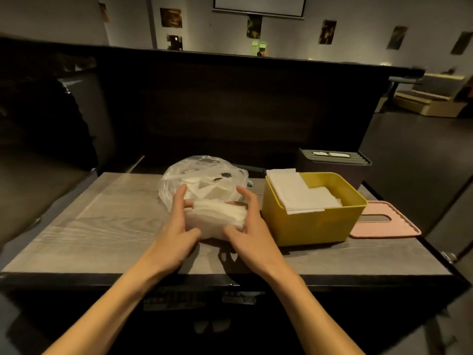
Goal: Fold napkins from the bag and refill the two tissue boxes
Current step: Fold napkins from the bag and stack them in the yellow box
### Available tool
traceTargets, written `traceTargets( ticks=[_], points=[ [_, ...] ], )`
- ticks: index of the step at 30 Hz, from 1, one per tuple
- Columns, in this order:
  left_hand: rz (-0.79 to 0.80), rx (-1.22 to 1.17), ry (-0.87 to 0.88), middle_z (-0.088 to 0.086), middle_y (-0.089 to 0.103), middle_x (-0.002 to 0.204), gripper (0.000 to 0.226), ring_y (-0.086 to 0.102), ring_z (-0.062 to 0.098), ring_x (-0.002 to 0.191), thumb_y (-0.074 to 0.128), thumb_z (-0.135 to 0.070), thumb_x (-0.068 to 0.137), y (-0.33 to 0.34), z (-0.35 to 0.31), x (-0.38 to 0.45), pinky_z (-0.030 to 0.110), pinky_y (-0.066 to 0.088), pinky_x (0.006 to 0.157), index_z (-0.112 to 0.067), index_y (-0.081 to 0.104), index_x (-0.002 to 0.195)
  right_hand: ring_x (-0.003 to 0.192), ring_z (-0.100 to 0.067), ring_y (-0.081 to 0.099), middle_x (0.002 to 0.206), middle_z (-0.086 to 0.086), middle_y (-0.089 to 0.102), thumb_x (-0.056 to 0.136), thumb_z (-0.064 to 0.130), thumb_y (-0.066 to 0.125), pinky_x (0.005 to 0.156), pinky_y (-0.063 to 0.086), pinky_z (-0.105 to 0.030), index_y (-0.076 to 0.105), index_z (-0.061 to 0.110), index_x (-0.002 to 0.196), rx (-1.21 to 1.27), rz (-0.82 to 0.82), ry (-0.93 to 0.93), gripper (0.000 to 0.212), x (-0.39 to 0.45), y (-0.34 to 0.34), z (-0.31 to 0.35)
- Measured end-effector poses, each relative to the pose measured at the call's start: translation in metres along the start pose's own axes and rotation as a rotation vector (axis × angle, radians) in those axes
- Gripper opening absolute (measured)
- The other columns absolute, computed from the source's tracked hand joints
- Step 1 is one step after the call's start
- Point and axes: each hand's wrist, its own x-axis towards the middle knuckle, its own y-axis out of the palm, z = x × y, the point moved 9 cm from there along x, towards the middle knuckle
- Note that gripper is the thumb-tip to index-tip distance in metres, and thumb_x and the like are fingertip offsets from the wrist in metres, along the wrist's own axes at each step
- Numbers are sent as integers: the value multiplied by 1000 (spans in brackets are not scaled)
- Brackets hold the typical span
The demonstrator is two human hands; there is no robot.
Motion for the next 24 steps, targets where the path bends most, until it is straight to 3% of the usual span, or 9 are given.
traceTargets(
  ticks=[3, 7, 10, 12, 14, 17, 19, 21, 24],
  points=[
    [-12, -52, 29, -19, 26, 138, 104, 40, -31, 97, 52, 11, 95, 12, -9, -1, 6, 37, 82, -48, -10, 153, 135, -9, 51, 151, 8, 46, 88, 14, 68, 115, 46, -40, 7, 65, 149, -71, -7, -33, 101, 2, 3, 2],
    [-26, -60, 75, -15, 29, 139, 112, 47, -12, 113, 56, 15, 90, 9, -5, 4, 12, 43, 87, -56, -11, 144, 139, -5, 45, 156, 9, 38, 90, 14, 73, 118, 42, -38, 0, 61, 152, -32, -64, -75, 106, 5, -4, 3],
    [-28, -40, 125, -20, 35, 129, 111, 53, -16, 100, 55, 18, 87, 7, -6, 6, 14, 51, 80, -54, -8, 142, 133, -7, 51, 150, 10, 41, 89, 14, 73, 114, 47, -35, -2, 62, 152, -53, -62, -86, 109, 7, -4, 2],
    [-55, -51, 146, -15, 36, 122, 104, 55, -6, 97, 58, 8, 85, 4, -5, 7, 17, 53, 77, -51, -7, 141, 125, -11, 58, 141, 12, 45, 89, 10, 70, 108, 52, -38, 2, 62, 151, -38, -79, -82, 106, 8, -5, 1],
    [-55, -15, 133, -15, 35, 119, 103, 50, 8, 107, 57, -10, 73, 4, -3, 9, 23, 50, 88, -54, -8, 140, 123, -13, 59, 139, 14, 45, 88, 7, 68, 106, 54, -39, 3, 63, 150, -71, -76, -80, 105, 8, -4, 1],
    [-79, -16, 123, -15, 38, 124, 103, 53, 18, 105, 58, -5, 79, 1, 2, 12, 28, 51, 87, -52, -7, 143, 123, -8, 59, 138, 16, 47, 93, 0, 61, 105, 54, -36, 9, 61, 150, -5, -149, -45, 99, 6, -12, -2],
    [-37, -55, 94, -14, 41, 137, 103, 59, 1, 107, 55, 9, 92, 5, 4, 11, 17, 49, 85, -47, -6, 153, 124, 1, 56, 139, 21, 45, 96, -3, 55, 109, 50, -32, 7, 59, 153, 10, -119, -38, 97, 6, -9, -1],
    [-38, -115, 76, -21, 45, 136, 96, 57, -20, 101, 49, 9, 98, 5, 3, 11, 13, 45, 88, -44, -3, 158, 131, 4, 48, 143, 25, 39, 98, -4, 52, 118, 41, -33, 4, 54, 156, 3, -99, -37, 95, 6, -7, -1],
    [-76, -154, 53, -36, 40, 119, 97, 59, -13, 102, 50, 10, 98, 0, 6, 11, 19, 52, 88, -52, -1, 152, 140, 2, 39, 153, 19, 30, 100, -1, 50, 124, 32, -35, -1, 60, 154, -14, -63, -37, 96, 5, -2, 2]
  ],
)
